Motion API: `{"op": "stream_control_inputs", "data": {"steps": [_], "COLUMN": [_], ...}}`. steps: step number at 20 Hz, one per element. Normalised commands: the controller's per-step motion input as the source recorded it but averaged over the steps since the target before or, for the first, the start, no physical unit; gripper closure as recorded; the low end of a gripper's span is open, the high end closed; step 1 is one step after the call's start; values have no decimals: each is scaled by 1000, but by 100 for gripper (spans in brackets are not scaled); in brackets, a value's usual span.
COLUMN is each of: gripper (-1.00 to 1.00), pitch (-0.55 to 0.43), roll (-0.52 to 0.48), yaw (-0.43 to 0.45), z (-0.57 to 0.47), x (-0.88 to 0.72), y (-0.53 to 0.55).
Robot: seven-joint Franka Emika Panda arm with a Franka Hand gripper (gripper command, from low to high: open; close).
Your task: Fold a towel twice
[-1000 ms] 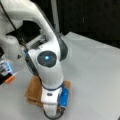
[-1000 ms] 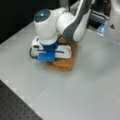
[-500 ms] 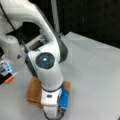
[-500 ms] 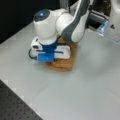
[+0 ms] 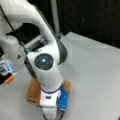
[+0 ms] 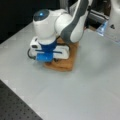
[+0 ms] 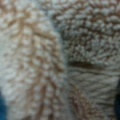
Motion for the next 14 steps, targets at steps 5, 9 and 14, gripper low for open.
{"op": "stream_control_inputs", "data": {"steps": [5,9,14], "gripper": [-100,-100,-100], "pitch": [-35,4,88], "roll": [147,117,56], "yaw": [-6,15,46], "z": [-64,35,211], "x": [30,-26,-105], "y": [-19,-28,-94]}}
